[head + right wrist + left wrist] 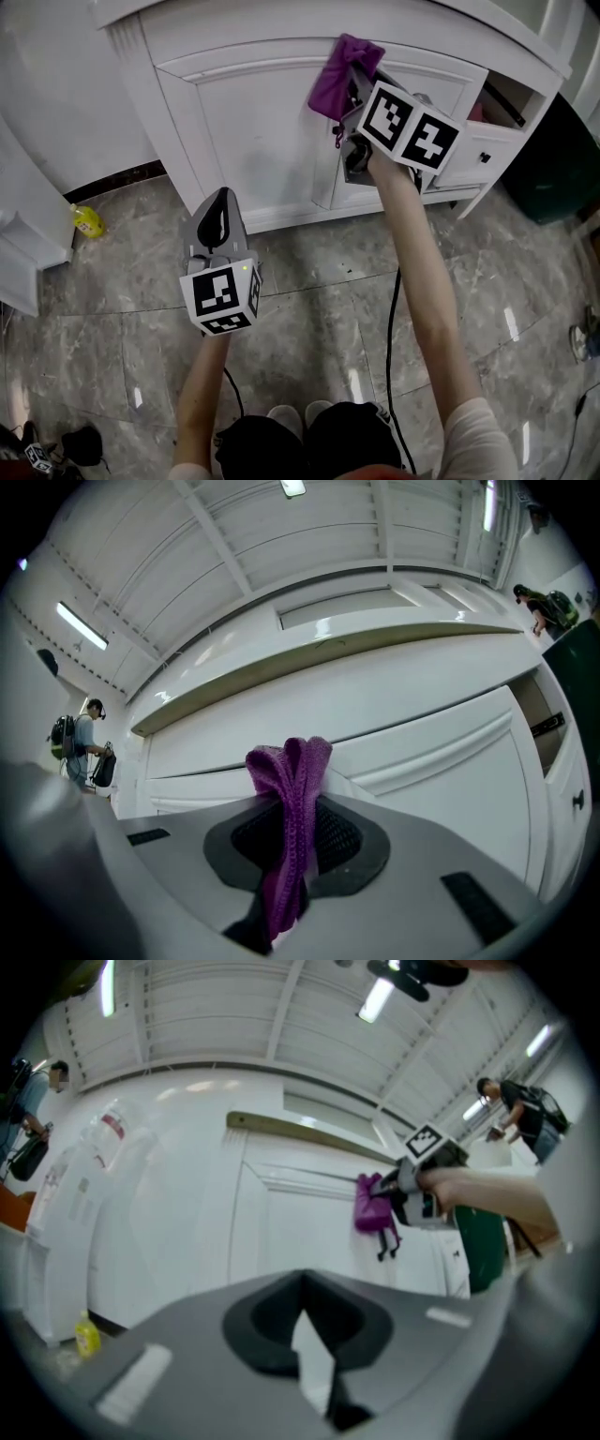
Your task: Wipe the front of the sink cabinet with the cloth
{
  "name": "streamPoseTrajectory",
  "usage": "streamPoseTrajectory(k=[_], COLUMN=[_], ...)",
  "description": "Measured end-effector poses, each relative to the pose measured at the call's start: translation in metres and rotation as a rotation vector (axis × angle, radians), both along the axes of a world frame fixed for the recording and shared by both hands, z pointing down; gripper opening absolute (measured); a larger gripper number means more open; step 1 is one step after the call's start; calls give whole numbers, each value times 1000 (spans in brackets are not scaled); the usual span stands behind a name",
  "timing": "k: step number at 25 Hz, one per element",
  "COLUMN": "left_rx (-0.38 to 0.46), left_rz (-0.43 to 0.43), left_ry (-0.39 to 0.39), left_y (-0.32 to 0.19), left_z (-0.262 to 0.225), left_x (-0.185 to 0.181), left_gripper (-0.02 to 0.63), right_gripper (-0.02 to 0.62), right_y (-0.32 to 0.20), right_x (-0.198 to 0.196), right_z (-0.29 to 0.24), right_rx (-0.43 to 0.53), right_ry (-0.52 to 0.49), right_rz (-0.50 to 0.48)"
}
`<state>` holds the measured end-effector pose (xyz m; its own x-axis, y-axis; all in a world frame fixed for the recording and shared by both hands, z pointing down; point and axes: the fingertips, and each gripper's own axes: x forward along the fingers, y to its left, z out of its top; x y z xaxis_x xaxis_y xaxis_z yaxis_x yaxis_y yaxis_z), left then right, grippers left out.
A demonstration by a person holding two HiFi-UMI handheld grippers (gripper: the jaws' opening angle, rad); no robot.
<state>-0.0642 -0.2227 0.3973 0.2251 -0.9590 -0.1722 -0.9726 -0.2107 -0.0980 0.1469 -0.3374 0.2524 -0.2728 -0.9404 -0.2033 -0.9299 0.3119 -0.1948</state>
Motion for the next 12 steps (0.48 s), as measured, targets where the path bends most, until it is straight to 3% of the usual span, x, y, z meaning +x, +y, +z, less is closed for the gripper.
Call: streamPoseTrajectory(k=[4,6,12], left_rx=[0,17,118], left_rz=[-5,-8,-86], left_ry=[11,16,10], left_y=[2,3,16], left_z=[4,3,4], left_x=[-6,-12,-45], left_gripper=[5,5,5], right_gripper=[54,53,52], right_y=[7,21,61], right_x=[-4,-16,-118], right_z=[-2,-3,5], right_rx=[16,43,108], right_ry=[28,40,21], right_rz=[15,-23,-310])
